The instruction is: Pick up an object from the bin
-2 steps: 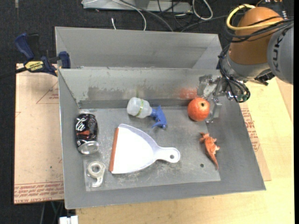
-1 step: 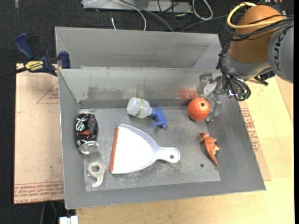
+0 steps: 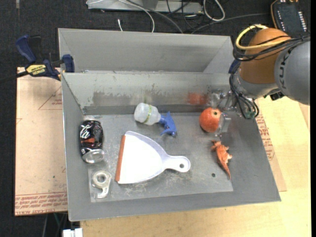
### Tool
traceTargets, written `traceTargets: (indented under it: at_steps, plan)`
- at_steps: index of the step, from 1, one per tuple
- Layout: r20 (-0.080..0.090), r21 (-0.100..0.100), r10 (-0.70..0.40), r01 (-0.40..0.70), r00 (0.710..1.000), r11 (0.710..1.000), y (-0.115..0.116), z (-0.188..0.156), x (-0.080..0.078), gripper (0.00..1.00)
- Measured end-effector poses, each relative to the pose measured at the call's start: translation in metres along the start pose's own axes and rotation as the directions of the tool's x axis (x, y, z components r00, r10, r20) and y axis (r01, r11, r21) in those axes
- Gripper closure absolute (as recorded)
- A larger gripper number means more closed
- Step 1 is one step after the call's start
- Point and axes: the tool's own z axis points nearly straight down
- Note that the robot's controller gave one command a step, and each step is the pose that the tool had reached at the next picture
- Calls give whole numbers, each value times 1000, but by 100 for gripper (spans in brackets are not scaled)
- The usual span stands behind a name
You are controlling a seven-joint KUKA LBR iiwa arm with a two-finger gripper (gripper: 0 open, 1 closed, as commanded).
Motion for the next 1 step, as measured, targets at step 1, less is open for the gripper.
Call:
traceTargets:
  at_steps: [1]
  plan:
    - [4,1,-91,91,996,996,-15,33,2,0]
